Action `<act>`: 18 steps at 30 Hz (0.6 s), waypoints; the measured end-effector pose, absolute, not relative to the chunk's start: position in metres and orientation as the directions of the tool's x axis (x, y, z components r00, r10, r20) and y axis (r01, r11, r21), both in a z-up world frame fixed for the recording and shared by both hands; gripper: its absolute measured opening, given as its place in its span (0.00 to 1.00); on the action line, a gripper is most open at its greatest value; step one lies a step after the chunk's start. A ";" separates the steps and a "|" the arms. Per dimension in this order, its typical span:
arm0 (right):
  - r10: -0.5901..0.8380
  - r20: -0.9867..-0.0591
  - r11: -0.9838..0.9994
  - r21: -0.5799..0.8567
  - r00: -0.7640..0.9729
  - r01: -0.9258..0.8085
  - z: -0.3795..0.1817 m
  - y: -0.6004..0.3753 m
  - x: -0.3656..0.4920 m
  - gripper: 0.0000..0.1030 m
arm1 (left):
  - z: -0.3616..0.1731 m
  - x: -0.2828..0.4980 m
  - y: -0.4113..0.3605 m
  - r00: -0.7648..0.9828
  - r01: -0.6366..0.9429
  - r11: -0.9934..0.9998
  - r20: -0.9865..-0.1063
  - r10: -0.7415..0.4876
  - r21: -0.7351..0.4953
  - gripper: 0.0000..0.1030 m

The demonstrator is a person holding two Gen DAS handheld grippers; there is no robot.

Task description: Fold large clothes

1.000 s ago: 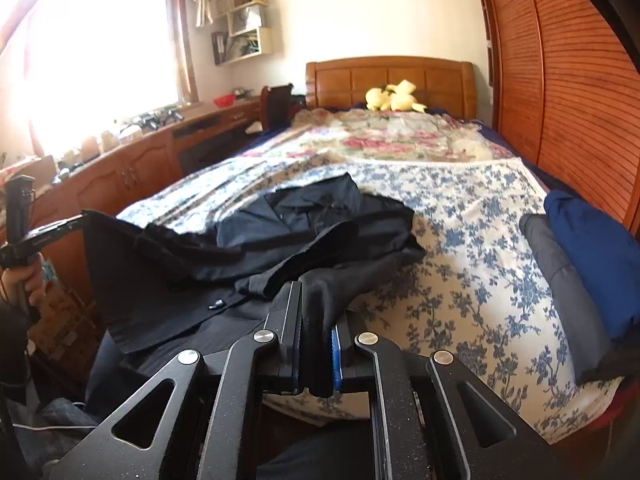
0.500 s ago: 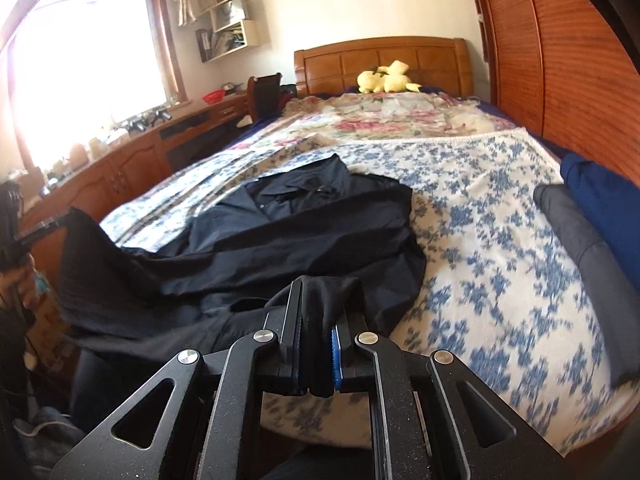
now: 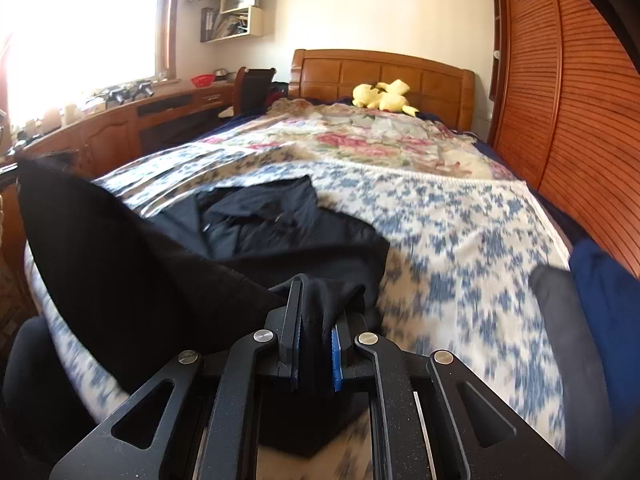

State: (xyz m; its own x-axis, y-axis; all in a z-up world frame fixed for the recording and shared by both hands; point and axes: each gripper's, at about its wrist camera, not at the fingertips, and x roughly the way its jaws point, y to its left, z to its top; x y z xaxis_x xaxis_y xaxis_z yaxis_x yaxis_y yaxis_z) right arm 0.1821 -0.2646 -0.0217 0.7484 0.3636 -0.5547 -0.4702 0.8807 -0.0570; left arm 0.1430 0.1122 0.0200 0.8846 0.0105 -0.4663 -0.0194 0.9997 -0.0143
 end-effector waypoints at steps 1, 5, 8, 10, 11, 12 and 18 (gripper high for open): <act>0.361 -0.551 0.882 -0.061 0.752 -0.468 -0.020 -0.263 0.194 0.08 | 0.022 0.155 0.114 0.884 -0.023 1.000 -0.466 0.016 -0.011 0.02; 0.349 -0.543 0.889 -0.067 0.764 -0.453 -0.014 -0.255 0.257 0.08 | 0.027 0.204 0.119 0.882 -0.048 0.998 -0.467 0.055 0.027 0.02; 0.323 -0.547 0.899 -0.078 0.772 -0.432 -0.014 -0.246 0.304 0.08 | 0.027 0.241 0.126 0.877 -0.064 0.997 -0.475 0.074 0.036 0.02; 0.303 -0.552 0.906 -0.088 0.777 -0.415 -0.016 -0.240 0.337 0.08 | 0.027 0.267 0.129 0.875 -0.074 0.996 -0.475 0.090 0.052 0.03; 0.284 -0.556 0.911 -0.098 0.781 -0.401 -0.017 -0.236 0.355 0.08 | 0.026 0.277 0.130 0.875 -0.077 0.995 -0.475 0.096 0.059 0.02; 0.265 -0.562 0.917 -0.105 0.784 -0.386 -0.018 -0.231 0.372 0.08 | 0.026 0.289 0.130 0.874 -0.081 0.995 -0.475 0.102 0.065 0.03; 0.154 -0.584 0.949 -0.137 0.797 -0.283 -0.033 -0.219 0.439 0.08 | 0.019 0.339 0.125 0.863 -0.063 0.993 -0.494 0.107 0.103 0.03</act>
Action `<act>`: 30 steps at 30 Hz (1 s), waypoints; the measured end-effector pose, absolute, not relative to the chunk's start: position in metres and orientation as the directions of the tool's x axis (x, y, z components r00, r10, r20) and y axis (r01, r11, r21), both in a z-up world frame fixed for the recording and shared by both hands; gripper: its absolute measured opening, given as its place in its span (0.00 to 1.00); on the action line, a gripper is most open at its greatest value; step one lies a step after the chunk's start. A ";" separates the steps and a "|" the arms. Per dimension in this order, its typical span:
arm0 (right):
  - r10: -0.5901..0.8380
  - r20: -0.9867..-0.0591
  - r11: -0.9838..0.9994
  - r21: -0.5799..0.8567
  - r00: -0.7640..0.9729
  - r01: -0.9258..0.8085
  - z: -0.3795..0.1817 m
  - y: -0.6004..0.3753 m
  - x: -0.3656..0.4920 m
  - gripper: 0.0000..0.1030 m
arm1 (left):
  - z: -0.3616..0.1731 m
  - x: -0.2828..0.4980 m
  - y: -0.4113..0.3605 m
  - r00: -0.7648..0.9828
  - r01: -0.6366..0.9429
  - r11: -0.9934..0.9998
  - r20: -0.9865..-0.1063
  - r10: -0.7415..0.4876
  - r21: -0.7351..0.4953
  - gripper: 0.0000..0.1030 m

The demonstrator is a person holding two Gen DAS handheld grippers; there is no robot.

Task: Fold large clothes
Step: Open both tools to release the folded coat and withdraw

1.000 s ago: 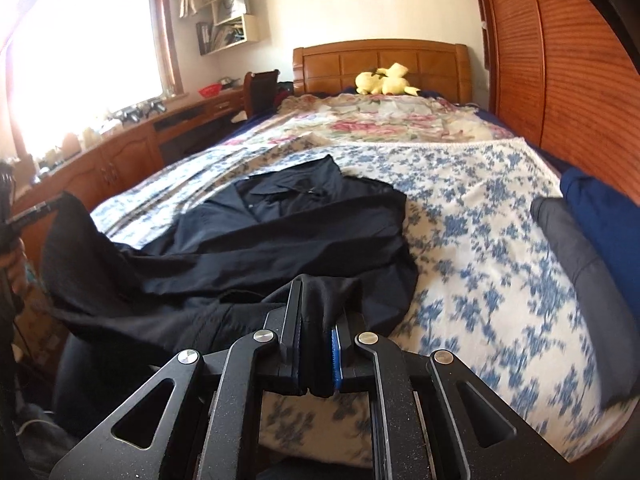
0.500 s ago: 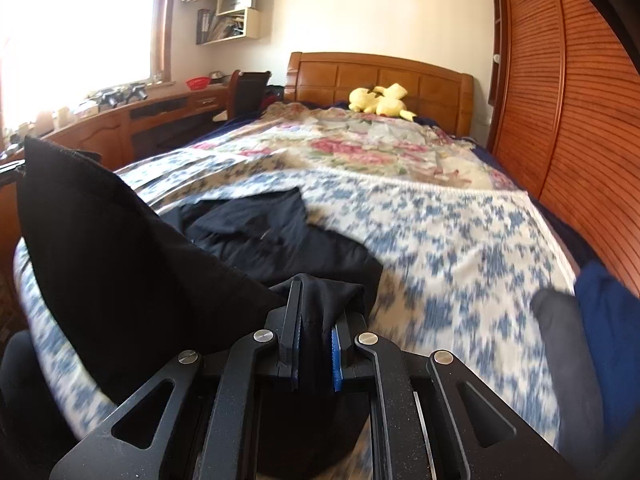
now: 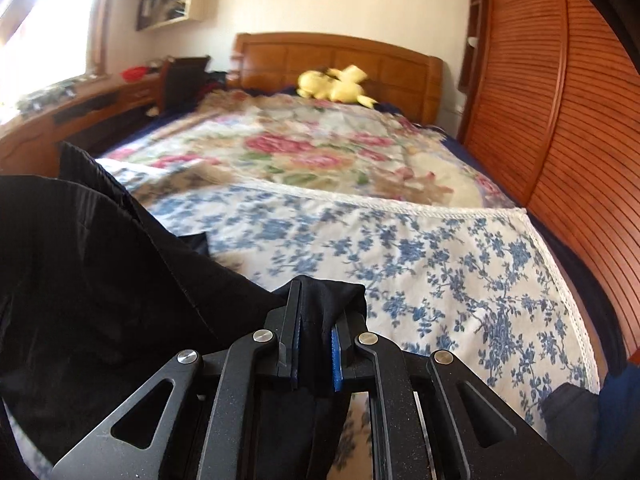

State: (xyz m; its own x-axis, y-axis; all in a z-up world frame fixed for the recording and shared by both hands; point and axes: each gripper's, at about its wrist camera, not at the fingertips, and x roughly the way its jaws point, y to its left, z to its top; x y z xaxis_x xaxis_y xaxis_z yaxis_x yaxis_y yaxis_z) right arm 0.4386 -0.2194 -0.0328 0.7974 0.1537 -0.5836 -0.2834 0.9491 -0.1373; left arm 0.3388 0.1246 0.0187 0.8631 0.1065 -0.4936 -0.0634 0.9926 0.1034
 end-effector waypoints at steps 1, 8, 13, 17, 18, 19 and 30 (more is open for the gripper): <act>0.133 -0.592 0.953 -0.145 0.795 -0.268 -0.037 -0.218 0.445 0.08 | 0.016 0.343 0.124 0.858 -0.061 0.993 -0.502 0.106 0.104 0.03; 0.051 -0.649 0.964 -0.165 0.759 -0.206 -0.061 -0.211 0.461 0.13 | 0.003 0.342 0.126 0.835 -0.021 0.998 -0.548 0.051 0.062 0.11; 0.074 -0.644 0.959 -0.163 0.761 -0.232 -0.062 -0.212 0.440 0.63 | -0.006 0.323 0.124 0.817 0.015 0.999 -0.576 0.016 0.048 0.28; 0.128 -0.664 0.946 -0.141 0.737 -0.291 -0.064 -0.218 0.408 0.63 | -0.024 0.298 0.122 0.793 0.054 0.998 -0.608 -0.035 0.012 0.32; 0.139 -0.666 0.941 -0.141 0.733 -0.307 -0.066 -0.220 0.399 0.63 | -0.028 0.293 0.123 0.789 0.058 0.998 -0.613 -0.042 0.007 0.33; 0.147 -0.672 0.935 -0.145 0.726 -0.324 -0.069 -0.222 0.388 0.63 | -0.035 0.285 0.123 0.782 0.063 0.998 -0.621 -0.054 -0.007 0.33; 0.185 -0.754 0.895 -0.135 0.630 -0.425 -0.098 -0.249 0.306 0.63 | -0.093 0.231 0.104 0.688 0.136 0.991 -0.719 -0.098 -0.006 0.35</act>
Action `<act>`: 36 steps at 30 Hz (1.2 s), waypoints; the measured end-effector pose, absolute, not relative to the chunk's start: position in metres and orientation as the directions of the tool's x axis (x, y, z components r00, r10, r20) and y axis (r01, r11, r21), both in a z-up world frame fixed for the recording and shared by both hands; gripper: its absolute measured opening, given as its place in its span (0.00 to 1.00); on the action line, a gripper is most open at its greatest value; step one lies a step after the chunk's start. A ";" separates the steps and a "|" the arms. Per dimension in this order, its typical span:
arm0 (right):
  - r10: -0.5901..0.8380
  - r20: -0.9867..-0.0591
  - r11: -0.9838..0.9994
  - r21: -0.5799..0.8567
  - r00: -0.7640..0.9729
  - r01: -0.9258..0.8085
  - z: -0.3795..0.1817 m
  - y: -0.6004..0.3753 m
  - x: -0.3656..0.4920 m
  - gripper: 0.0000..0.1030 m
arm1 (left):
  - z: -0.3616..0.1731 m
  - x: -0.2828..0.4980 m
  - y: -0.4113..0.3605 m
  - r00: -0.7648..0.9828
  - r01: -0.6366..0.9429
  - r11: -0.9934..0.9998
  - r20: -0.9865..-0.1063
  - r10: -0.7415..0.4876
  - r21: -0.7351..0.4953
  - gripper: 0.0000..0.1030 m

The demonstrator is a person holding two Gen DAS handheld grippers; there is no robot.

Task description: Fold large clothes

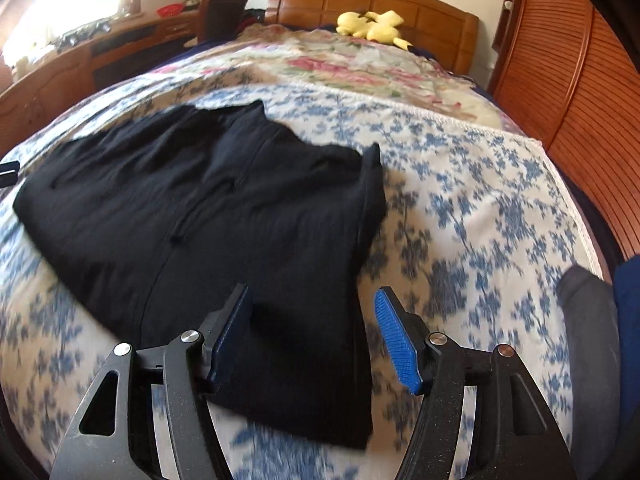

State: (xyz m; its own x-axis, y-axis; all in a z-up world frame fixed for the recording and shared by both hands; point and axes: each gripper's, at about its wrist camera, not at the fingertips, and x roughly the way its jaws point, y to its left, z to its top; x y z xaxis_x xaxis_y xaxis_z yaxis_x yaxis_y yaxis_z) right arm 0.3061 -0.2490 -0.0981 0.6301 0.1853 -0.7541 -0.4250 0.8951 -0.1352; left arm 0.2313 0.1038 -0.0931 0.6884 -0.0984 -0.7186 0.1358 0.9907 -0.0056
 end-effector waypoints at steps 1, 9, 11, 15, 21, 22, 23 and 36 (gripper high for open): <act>0.189 -0.754 0.895 -0.131 0.628 -0.427 -0.098 -0.251 0.302 0.64 | -0.096 0.229 0.104 0.685 0.135 0.991 -0.722 -0.098 -0.006 0.35; 0.205 -0.795 0.906 -0.066 0.571 -0.418 -0.117 -0.261 0.291 0.71 | -0.120 0.229 0.113 0.654 0.095 0.995 -0.753 -0.072 -0.013 0.38; 0.192 -0.812 0.907 -0.068 0.552 -0.415 -0.127 -0.260 0.291 0.72 | -0.126 0.233 0.117 0.645 0.085 0.996 -0.760 -0.076 -0.027 0.38; 0.206 -0.820 0.913 -0.035 0.533 -0.406 -0.140 -0.262 0.290 0.73 | -0.132 0.238 0.119 0.623 0.068 0.995 -0.776 -0.099 -0.072 0.38; 0.339 -0.816 0.884 0.107 0.468 -0.454 -0.139 -0.269 0.288 0.22 | -0.132 0.237 0.108 0.582 0.112 0.990 -0.802 -0.134 -0.085 0.03; 0.347 -0.814 0.877 0.106 0.466 -0.468 -0.137 -0.266 0.284 0.15 | -0.129 0.234 0.105 0.586 0.117 0.991 -0.801 -0.124 -0.068 0.02; 0.322 -0.815 0.876 0.063 0.482 -0.478 -0.134 -0.261 0.278 0.14 | -0.124 0.230 0.101 0.592 0.122 0.991 -0.798 -0.118 -0.056 0.02; 0.317 -0.789 0.846 -0.015 0.526 -0.533 -0.089 -0.282 0.184 0.08 | -0.077 0.117 0.080 0.650 0.184 0.981 -0.739 -0.174 -0.069 0.01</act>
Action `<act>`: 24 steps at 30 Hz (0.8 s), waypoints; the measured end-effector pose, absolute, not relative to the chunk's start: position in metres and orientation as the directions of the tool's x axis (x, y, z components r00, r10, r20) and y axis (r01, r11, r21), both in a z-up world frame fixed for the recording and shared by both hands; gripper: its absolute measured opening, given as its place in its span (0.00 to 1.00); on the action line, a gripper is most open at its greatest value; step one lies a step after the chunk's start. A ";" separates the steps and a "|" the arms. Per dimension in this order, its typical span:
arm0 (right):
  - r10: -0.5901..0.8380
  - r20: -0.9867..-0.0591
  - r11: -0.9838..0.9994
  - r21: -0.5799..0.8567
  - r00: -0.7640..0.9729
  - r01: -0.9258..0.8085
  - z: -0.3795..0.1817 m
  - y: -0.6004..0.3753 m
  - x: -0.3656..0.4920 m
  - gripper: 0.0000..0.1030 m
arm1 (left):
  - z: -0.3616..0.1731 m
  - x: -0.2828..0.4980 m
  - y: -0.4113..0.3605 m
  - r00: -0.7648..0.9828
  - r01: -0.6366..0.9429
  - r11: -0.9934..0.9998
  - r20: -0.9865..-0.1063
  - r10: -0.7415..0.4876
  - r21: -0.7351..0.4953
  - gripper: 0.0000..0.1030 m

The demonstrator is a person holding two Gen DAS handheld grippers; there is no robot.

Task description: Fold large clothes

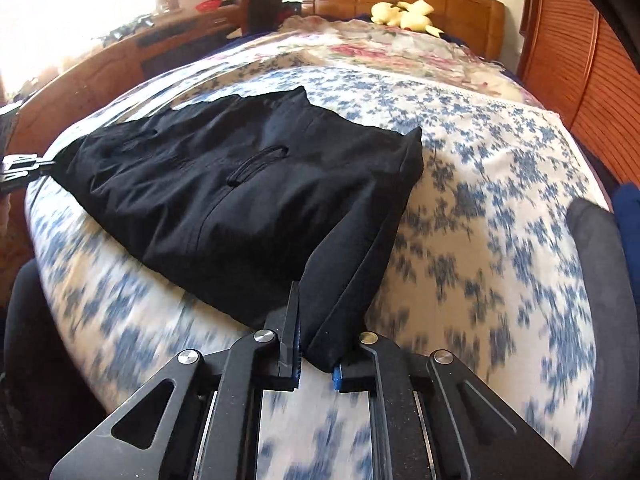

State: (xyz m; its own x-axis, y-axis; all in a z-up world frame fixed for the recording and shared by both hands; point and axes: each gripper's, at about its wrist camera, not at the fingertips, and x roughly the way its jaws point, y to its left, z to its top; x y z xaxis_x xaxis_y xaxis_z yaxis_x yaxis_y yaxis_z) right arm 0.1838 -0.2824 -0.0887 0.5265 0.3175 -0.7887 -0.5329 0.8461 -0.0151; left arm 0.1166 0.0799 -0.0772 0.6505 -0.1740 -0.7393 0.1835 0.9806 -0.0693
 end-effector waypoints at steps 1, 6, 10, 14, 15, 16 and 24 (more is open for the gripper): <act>0.318 -0.790 0.844 -0.016 0.525 -0.536 -0.088 -0.284 0.175 0.08 | -0.076 0.107 0.076 0.655 0.191 0.979 -0.734 -0.179 -0.068 0.01; 0.315 -0.783 0.858 -0.007 0.537 -0.513 -0.080 -0.294 0.140 0.09 | -0.074 0.076 0.068 0.670 0.175 0.982 -0.722 -0.172 -0.071 0.02; 0.295 -0.785 0.870 -0.015 0.545 -0.492 -0.077 -0.293 0.142 0.19 | -0.070 0.071 0.067 0.691 0.153 0.987 -0.708 -0.147 -0.056 0.06; 0.286 -0.769 0.886 -0.014 0.571 -0.463 -0.067 -0.299 0.147 0.36 | -0.059 0.071 0.069 0.717 0.166 0.985 -0.680 -0.153 -0.046 0.09; 0.301 -0.762 0.886 0.001 0.573 -0.463 -0.064 -0.301 0.148 0.36 | -0.058 0.070 0.070 0.720 0.166 0.985 -0.677 -0.155 -0.049 0.10; 0.313 -0.756 0.885 0.013 0.575 -0.465 -0.061 -0.302 0.149 0.37 | -0.056 0.070 0.071 0.724 0.166 0.985 -0.673 -0.156 -0.050 0.11; 0.278 -0.746 0.889 -0.038 0.605 -0.455 -0.049 -0.289 0.181 0.48 | -0.045 0.066 0.084 0.758 0.138 0.988 -0.633 -0.154 -0.074 0.25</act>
State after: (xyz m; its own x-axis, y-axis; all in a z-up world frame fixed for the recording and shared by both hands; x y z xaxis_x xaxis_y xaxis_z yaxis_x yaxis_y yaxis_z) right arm 0.1810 -0.2893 -0.0486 0.6053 0.2777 -0.7460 -0.4555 0.8894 -0.0385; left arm 0.0665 0.0840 -0.0452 0.7584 -0.1538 -0.6334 0.1381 0.9876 -0.0745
